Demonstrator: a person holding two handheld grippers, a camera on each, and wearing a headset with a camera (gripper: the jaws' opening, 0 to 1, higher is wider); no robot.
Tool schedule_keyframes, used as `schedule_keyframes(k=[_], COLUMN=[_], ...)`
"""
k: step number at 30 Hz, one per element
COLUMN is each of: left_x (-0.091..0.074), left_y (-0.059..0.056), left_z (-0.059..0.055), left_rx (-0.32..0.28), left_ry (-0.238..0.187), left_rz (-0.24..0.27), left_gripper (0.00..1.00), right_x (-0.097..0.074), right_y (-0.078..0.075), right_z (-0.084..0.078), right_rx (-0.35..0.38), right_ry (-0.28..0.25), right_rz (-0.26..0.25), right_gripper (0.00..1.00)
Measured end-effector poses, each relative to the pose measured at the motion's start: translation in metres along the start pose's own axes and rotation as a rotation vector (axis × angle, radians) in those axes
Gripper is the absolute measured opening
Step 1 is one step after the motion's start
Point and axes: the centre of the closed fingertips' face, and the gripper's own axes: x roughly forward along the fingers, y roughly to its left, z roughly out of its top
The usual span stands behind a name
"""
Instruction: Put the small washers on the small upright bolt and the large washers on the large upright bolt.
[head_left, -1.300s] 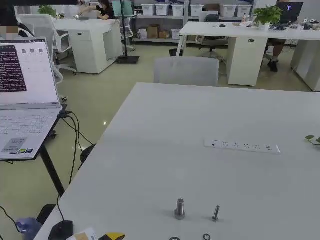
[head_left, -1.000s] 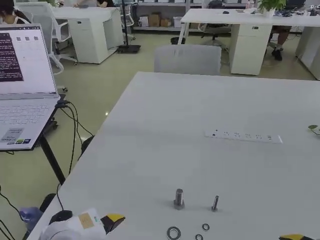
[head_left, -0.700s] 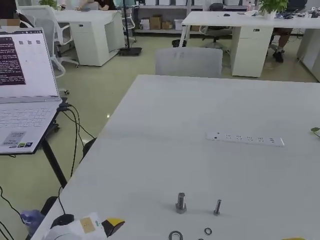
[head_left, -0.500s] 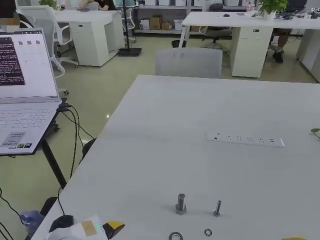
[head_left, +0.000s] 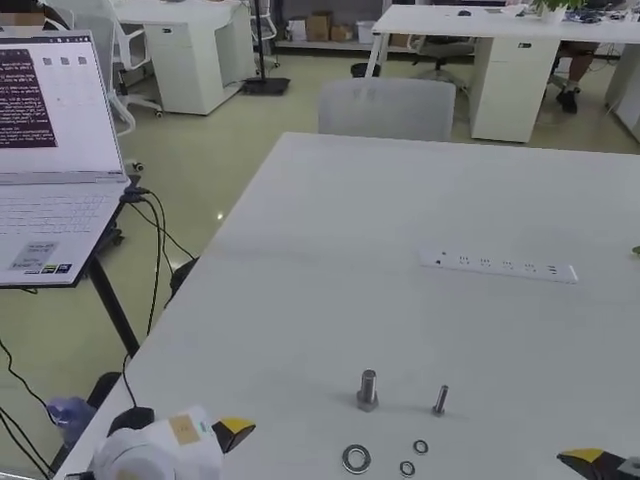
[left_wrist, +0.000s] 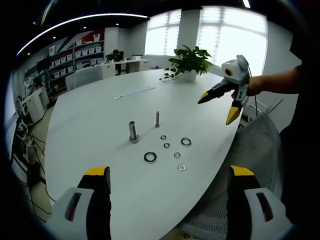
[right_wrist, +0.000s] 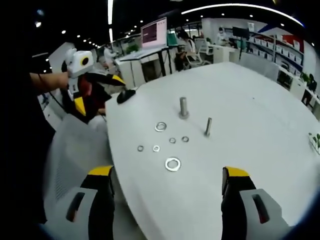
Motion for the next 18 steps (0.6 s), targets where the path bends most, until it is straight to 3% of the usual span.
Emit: schedule_keyframes(k=[2, 12, 18], left_x=[0.001, 0.003, 0.006], left_y=[0.001, 0.003, 0.003], left_z=[-0.003, -0.008, -0.007], left_rx=[-0.007, -0.018, -0.015], left_ry=[0.017, 0.025, 0.032], left_rz=[0.006, 0.019, 0.014], left_gripper=[0.98, 0.97, 0.96], right_x=[0.004, 0.032, 0.04], right_y=[-0.003, -0.013, -0.018], right_z=[0.001, 0.015, 0.025], right_rx=[-0.036, -0.156, -0.205], right_ry=[0.025, 0.082, 0.08], right_rz=[0.003, 0.036, 0.045], right_gripper=[0.85, 0.78, 0.71])
